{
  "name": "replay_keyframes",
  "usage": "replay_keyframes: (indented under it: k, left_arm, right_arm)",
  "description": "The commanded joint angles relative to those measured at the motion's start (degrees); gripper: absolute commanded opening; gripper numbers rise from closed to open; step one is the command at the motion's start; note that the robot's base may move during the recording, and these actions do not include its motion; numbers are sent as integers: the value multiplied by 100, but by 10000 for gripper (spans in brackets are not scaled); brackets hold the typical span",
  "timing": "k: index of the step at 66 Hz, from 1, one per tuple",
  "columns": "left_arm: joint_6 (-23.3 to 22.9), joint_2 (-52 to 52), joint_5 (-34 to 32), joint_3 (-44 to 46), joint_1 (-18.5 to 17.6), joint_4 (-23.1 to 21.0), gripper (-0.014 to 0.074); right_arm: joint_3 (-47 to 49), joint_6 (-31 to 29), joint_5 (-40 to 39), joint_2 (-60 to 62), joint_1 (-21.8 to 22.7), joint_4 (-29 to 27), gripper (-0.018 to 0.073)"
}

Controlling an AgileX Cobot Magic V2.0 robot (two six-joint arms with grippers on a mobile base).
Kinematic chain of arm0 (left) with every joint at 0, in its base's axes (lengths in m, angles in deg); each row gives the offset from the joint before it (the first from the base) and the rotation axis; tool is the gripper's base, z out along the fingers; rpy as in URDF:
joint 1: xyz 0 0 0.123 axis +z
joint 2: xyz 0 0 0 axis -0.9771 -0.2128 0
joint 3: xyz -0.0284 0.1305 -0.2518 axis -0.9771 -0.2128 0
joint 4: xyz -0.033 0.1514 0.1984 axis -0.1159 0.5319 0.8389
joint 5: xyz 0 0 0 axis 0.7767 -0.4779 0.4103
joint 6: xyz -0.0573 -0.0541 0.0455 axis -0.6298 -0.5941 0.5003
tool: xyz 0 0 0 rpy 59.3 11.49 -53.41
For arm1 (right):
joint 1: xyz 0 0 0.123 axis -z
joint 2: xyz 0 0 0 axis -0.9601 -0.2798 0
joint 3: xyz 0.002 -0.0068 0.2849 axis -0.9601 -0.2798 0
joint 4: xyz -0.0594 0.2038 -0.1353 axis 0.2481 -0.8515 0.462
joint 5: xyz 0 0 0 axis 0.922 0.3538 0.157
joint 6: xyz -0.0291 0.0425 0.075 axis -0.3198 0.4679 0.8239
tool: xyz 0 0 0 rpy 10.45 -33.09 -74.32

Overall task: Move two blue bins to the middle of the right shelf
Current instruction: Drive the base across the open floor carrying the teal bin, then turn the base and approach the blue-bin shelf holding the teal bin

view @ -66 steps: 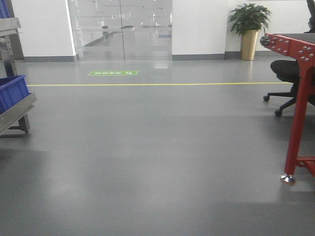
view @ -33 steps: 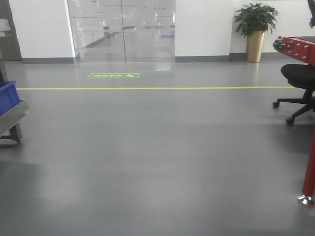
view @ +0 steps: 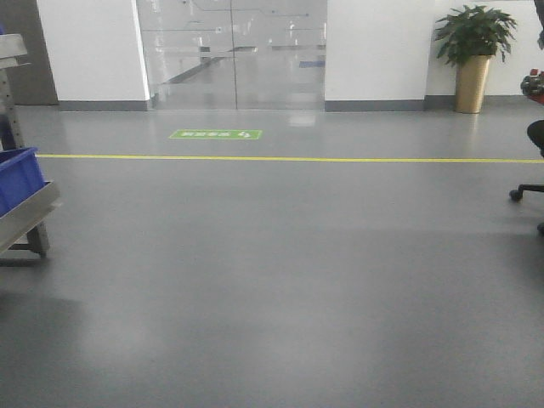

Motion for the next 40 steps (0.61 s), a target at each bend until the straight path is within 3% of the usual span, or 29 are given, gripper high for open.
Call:
replay_keyframes:
  k: [1,40]
  left_arm:
    - [130,86,-331,101,-56,-449,-111]
    - [130,86,-331,101,-56,-449,-111]
  right_arm:
    - [90,-203,-527,97,-67,-423,-154]
    - [90,-203,-527,97,-67,-423,-154]
